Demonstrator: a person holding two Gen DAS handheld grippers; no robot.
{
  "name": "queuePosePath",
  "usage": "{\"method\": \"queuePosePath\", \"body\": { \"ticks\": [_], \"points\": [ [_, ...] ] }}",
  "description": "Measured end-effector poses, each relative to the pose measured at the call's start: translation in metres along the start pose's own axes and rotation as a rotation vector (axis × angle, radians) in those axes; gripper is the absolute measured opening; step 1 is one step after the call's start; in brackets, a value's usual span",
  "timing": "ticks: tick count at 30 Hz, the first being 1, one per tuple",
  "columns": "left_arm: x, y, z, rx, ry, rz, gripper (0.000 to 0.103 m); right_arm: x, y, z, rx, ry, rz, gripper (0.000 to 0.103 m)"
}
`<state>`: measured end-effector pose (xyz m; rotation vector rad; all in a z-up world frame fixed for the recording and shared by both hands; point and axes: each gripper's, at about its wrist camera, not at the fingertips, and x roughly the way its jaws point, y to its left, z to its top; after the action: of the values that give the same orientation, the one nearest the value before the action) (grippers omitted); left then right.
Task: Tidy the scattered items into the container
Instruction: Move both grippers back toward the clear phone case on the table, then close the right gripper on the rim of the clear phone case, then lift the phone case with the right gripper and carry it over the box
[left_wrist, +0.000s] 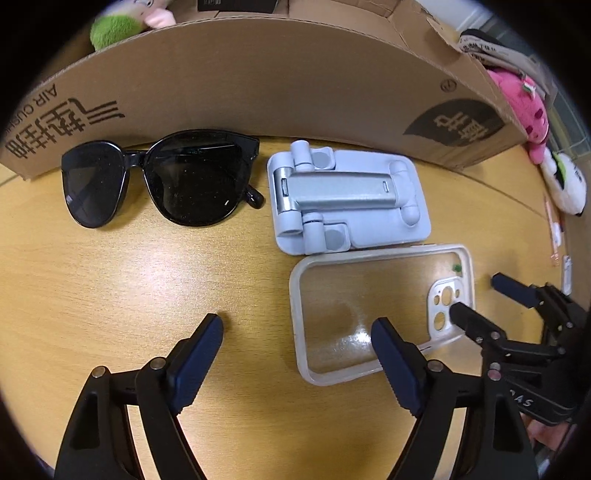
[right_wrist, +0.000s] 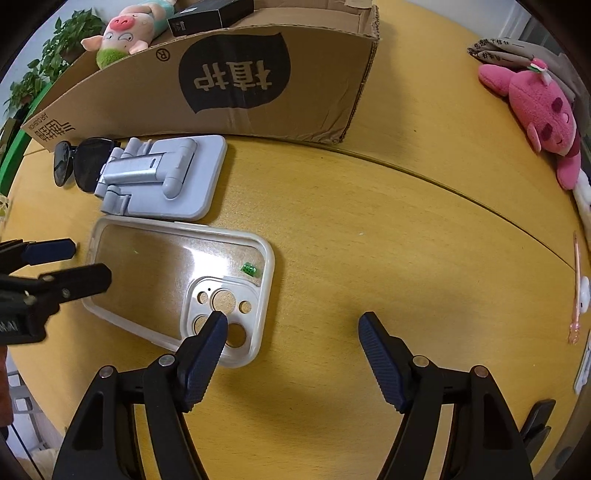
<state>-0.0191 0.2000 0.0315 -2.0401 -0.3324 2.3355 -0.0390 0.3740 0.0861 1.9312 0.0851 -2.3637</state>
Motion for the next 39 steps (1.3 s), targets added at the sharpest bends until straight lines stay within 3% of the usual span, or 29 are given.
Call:
{"method": "queuePosePath", "body": {
  "ticks": [3,7,9,12,13,18,20,26,29,34,39],
  "points": [
    [0.000,-0.005,-0.002,0.007,-0.006,0.028,0.079,0.000,-0.001,0.003,-0.009,0.019,-0.002,0.077],
    [-0.002,-0.004,-0.004,-0.019,-0.018,0.056,0.066,-0.002,-0.001,0.005,-0.018,0.030,0.002,0.071],
    [-0.004,0.000,-0.004,-0.040,-0.023,0.051,0.061,-0.003,0.005,0.008,-0.027,0.027,0.011,0.052],
    [-0.007,0.008,-0.006,-0.073,-0.019,-0.015,0.023,-0.007,0.015,0.007,-0.039,0.030,0.033,0.022],
    [-0.006,0.011,-0.008,-0.089,-0.008,-0.054,0.012,-0.007,0.018,0.007,-0.036,0.032,0.034,0.022],
    [-0.006,0.022,-0.015,-0.120,-0.018,-0.088,0.009,-0.010,0.015,0.001,0.020,0.023,0.036,0.020],
    [-0.007,0.026,-0.017,-0.115,-0.015,-0.087,0.007,-0.011,0.013,-0.004,0.029,0.037,0.019,0.011],
    [-0.021,0.030,-0.019,-0.043,-0.023,-0.071,0.004,-0.019,0.007,-0.025,0.080,0.047,0.070,0.009],
    [-0.047,0.029,-0.020,-0.010,-0.060,-0.069,0.004,-0.040,0.006,-0.028,0.120,0.001,0.081,0.008],
    [-0.133,0.038,-0.021,0.030,-0.199,-0.100,0.004,-0.129,0.015,-0.006,0.124,-0.166,0.087,0.007],
    [-0.237,0.043,0.024,0.050,-0.391,-0.167,0.004,-0.239,0.067,0.049,0.076,-0.337,0.006,0.006]
  ]
}}
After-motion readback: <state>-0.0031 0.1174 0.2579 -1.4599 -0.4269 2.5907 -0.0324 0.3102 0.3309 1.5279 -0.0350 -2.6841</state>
